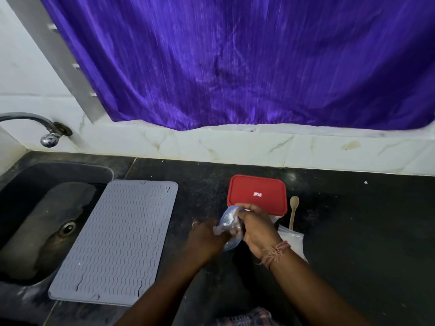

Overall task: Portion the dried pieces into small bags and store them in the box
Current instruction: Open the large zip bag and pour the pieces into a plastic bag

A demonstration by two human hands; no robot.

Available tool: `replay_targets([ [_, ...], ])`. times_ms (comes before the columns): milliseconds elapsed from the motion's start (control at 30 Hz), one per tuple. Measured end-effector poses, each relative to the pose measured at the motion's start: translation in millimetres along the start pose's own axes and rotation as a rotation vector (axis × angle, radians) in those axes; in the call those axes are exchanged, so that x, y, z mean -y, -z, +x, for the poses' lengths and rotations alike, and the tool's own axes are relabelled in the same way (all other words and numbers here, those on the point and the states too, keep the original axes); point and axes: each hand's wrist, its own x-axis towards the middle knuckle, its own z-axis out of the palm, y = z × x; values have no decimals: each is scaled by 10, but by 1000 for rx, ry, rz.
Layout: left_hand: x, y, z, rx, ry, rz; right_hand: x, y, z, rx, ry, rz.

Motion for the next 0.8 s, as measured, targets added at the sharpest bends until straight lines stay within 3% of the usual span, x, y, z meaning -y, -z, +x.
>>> replay_targets([
  [67, 138, 35, 68, 26, 51, -182, 41, 60, 36, 27, -51, 5],
  [167, 304, 71, 105, 129, 249, -502, 101, 229, 49, 182, -317, 55],
  [300, 220, 81, 76, 363, 512, -1028, 26, 307, -5, 318, -536, 166],
  [367, 168, 99, 51, 415, 584, -1207, -32, 327, -46, 356, -527, 277],
  [467, 169, 93, -35, 526, 523, -1347, -87, 351, -36, 333, -420, 465],
  [567, 170, 43, -98, 635, 395, -1248, -117, 343, 10, 293, -325, 595],
  [633, 147, -49, -92, 543, 320, -1020, -144, 335, -19, 302, -265, 610],
  [700, 153, -161, -57, 296, 229, -844, -214, 334, -77, 270, -173, 539],
  [800, 174, -301, -35, 46, 116, -833, -367, 329, -217, 183, -19, 196],
])
